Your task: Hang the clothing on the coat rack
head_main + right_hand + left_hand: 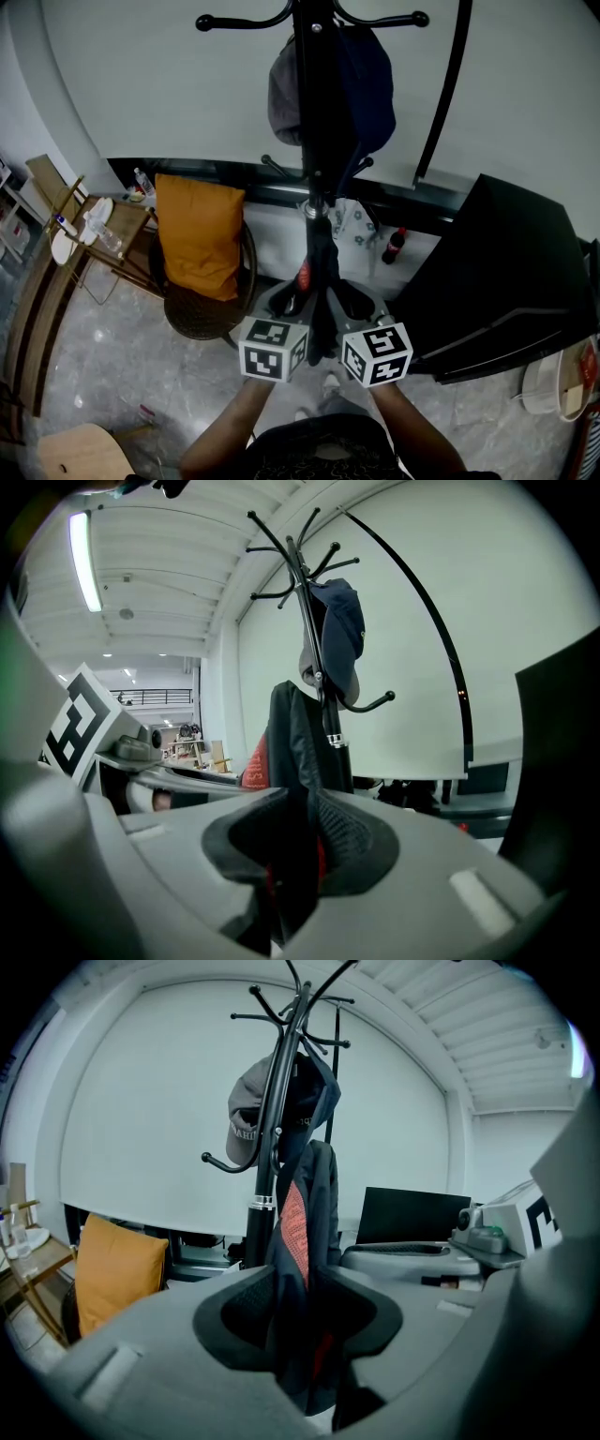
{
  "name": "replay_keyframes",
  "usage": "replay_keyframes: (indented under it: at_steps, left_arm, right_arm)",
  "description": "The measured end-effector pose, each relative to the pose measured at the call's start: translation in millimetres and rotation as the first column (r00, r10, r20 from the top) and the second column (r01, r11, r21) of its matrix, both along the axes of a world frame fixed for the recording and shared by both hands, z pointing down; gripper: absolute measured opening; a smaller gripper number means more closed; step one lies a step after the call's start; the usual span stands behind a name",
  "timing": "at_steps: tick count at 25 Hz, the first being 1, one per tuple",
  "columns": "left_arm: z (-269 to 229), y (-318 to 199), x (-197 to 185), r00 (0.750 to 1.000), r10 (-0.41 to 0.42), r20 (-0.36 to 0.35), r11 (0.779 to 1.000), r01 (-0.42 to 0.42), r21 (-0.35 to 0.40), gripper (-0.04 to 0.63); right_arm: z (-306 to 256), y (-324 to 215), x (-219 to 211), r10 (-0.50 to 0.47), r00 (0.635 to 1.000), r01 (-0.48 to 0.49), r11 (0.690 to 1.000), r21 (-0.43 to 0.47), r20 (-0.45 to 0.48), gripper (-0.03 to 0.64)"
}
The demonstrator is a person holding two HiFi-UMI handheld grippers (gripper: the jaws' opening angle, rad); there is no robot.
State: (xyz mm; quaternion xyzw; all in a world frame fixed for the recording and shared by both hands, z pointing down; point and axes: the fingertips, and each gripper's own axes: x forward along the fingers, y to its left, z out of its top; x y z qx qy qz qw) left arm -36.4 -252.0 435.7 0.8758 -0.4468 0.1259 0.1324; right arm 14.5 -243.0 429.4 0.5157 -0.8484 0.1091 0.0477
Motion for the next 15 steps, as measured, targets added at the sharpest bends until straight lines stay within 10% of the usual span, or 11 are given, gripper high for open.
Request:
replay_keyframes:
  at_steps: [15]
  left_arm:
    - [-6.8,21.2,-4.8,1.000,0.016,-0.021,1.000,-0.016,0.016,0.109]
  right_arm:
    - [-6.6,23.7,-4.7,0.014,1.000,-0.014,1.000,0.010,0.000,0.078]
